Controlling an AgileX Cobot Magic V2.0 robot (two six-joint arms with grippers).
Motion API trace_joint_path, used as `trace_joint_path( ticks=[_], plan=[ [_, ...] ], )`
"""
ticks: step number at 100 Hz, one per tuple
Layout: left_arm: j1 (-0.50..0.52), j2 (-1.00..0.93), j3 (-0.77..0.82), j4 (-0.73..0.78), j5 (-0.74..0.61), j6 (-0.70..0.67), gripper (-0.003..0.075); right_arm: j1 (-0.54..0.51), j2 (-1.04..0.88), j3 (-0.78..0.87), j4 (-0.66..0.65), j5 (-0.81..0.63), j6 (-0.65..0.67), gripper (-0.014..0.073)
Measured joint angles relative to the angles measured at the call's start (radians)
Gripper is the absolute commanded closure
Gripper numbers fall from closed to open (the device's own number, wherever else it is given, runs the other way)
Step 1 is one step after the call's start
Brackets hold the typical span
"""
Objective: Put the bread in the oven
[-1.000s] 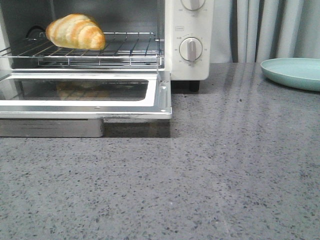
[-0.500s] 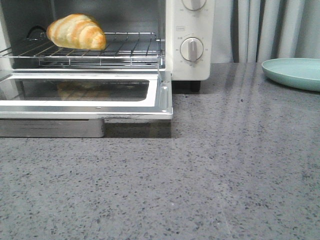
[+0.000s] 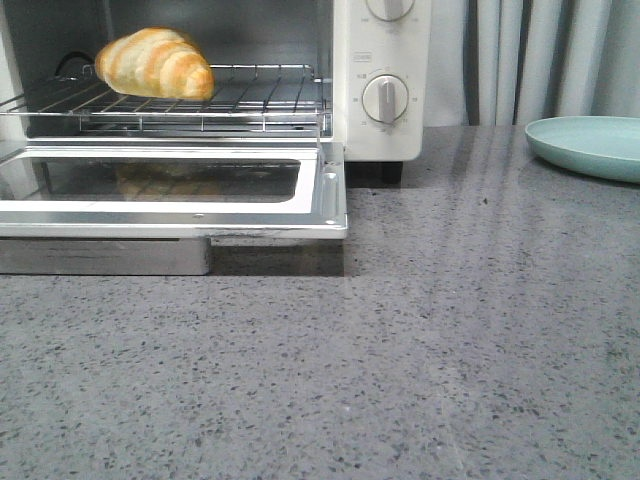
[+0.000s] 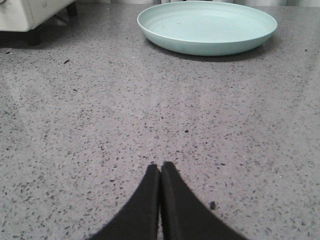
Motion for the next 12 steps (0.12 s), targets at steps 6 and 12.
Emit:
trace_joint_path(
  ticks=[6,12],
  plan=[
    [0.0,0.0,0.0,0.0,0.0,0.0,0.0741,0.0,0.0,0.0,0.0,0.0,0.0,0.0643],
    [0.0,0.0,0.0,0.0,0.0,0.0,0.0741,0.0,0.0,0.0,0.0,0.0,0.0,0.0643]
  ],
)
